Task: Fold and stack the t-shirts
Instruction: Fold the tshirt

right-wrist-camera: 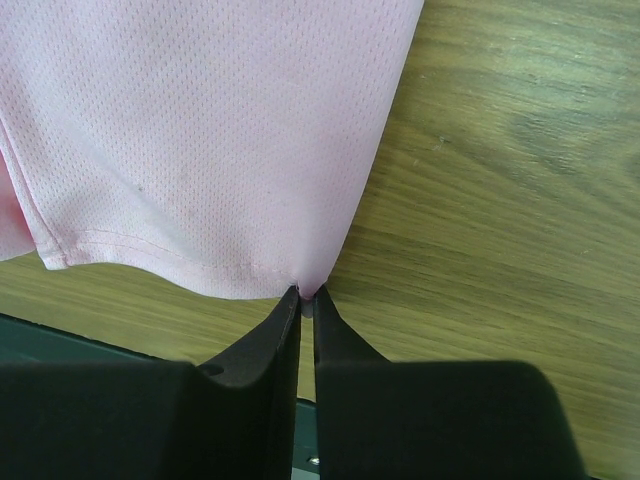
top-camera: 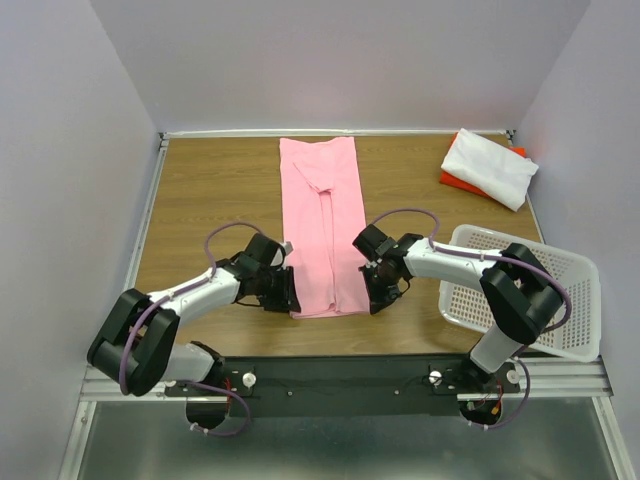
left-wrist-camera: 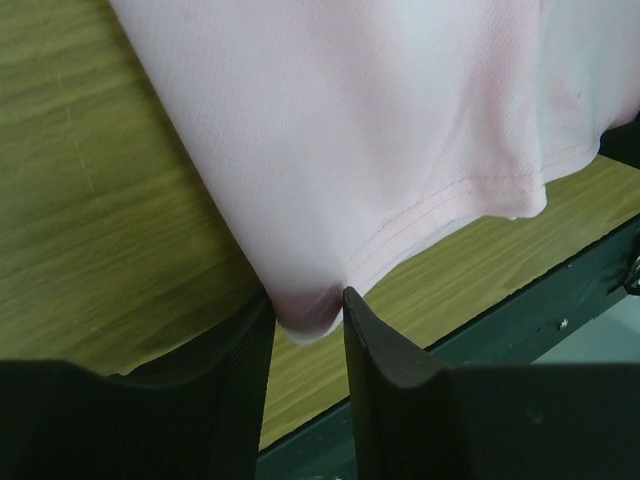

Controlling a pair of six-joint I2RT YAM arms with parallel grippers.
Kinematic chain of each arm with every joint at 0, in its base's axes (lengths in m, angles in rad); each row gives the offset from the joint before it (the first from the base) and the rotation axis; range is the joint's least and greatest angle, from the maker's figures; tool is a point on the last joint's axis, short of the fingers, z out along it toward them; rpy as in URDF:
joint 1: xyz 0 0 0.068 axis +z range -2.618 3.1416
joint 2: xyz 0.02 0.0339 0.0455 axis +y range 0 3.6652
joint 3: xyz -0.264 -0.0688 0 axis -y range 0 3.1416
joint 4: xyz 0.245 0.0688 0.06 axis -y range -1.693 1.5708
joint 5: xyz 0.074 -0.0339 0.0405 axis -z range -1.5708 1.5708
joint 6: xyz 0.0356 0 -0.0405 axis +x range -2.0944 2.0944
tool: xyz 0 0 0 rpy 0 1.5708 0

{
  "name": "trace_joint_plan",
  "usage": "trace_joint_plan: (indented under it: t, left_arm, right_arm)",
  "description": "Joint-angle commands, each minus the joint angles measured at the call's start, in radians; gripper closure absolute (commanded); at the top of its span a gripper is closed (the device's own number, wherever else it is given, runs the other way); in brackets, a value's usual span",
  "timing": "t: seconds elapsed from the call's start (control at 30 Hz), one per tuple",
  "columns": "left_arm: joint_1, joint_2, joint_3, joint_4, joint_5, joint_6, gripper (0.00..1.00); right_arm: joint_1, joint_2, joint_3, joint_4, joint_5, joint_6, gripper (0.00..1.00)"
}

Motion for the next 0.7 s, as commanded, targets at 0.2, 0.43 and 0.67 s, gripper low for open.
trace_joint_plan:
  t: [0.2,0.43,0.67]
  left_arm:
    - [-0.011,-0.029,-0.049,-0.040,-0.032,-0.029,0.66]
    - [-0.011,-0.005,-0.034,-0.025,-0.023,-0.009,0.85]
    - [-0.011,-0.005,-0.022,-0.043,-0.038,0.002,1.00]
  right_arm:
    - [-0.002,0.022,-0.014,0.008,0.013,-0.009,0.86]
    - [-0.004,0.025,-0.003,0.008,0.018,-0.009,0.90]
    - [-0.002,0.021,0.014,-0.009,0.016,-0.008,1.00]
